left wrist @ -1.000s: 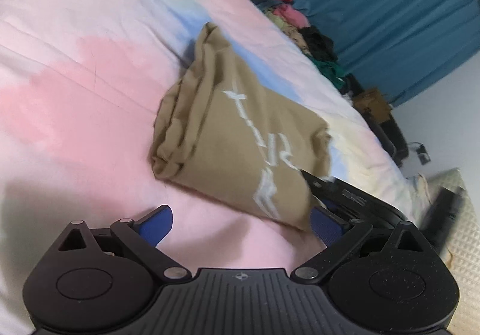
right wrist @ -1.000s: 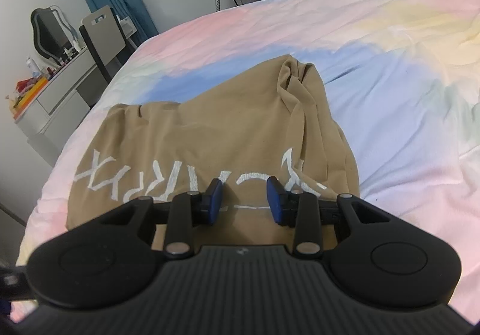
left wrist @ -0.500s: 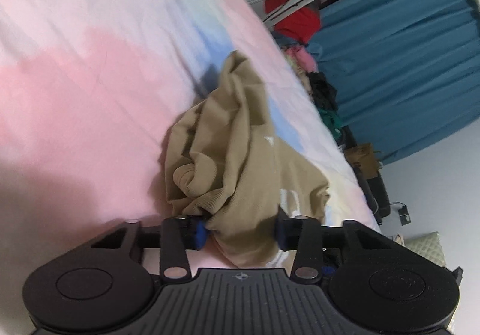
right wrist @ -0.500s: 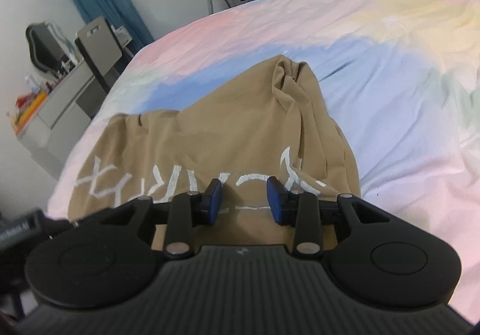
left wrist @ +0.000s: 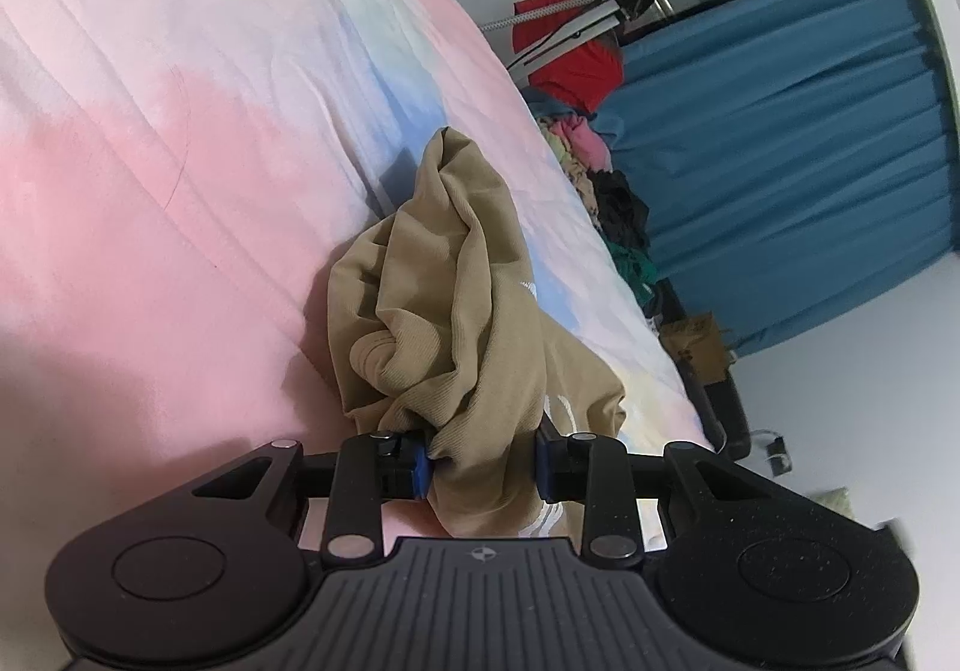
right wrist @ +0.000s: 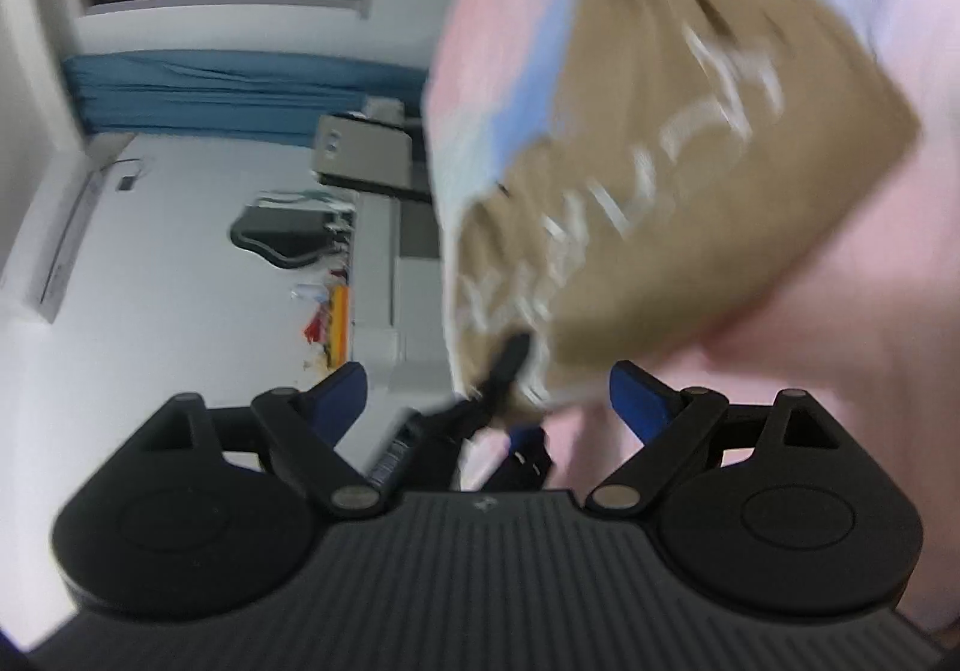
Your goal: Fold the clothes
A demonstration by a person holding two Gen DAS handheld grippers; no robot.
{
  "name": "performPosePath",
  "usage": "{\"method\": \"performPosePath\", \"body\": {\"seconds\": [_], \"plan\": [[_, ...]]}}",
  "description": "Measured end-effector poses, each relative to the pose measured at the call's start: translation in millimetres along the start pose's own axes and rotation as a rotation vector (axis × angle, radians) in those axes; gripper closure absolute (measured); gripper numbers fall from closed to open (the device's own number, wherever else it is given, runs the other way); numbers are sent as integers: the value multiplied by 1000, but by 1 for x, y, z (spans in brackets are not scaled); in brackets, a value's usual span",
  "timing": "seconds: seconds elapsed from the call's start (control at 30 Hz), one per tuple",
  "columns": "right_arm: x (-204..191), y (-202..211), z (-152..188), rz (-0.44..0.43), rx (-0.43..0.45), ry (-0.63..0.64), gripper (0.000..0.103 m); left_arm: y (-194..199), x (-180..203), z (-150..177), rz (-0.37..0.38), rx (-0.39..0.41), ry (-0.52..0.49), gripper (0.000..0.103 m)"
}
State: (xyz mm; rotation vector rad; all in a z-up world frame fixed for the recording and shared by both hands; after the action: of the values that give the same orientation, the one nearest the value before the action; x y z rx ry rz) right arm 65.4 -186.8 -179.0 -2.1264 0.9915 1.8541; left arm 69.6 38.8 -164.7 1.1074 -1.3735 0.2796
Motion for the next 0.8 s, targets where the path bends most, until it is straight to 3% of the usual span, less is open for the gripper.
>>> {"method": "performPosePath", "body": {"seconds": [0.1, 0.2, 0.27, 0.33, 0.4, 0.43, 0.53, 0.67, 0.8], "plan": [[22, -5, -2, 25, 39, -87, 13, 2, 1, -1, 42, -4, 28, 75], [46, 14, -18, 69, 229, -187, 13, 4, 4, -5, 97, -2, 74, 77], [58, 24, -25, 89, 302, -227, 15, 6, 4, -6, 130, -1, 104, 77], [62, 28, -29, 92, 332, -241, 29, 8, 5, -7, 162, -2, 139, 77], [59, 28, -28, 87, 344, -236, 38, 10, 5, -7, 193, -2, 179, 78], [56, 26, -27, 75, 350, -228, 54, 11, 5, -7, 209, -3, 199, 78], [39, 33, -24, 79, 343, -181, 75, 22, 15, -8, 262, -7, 237, 78], [23, 65, -30, 64, 359, -172, 77, 48, 34, 3, 257, -47, 269, 78], [10, 106, -42, 49, 387, -176, 78, 69, 63, 24, 240, -143, 318, 78]]}}
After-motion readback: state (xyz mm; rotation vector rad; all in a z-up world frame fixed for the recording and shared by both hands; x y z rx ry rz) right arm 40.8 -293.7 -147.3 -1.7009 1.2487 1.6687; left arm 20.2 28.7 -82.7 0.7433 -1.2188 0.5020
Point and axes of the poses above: each gripper's, at about its wrist camera, not at the fingertips, and y roughly against the way its jaws point, x to its right, z to its underside, the point moved 10 cm from there along -y, roughly the way its jaws point, and after that the axes turned 14 degrees about y, right-handed, at the moved point
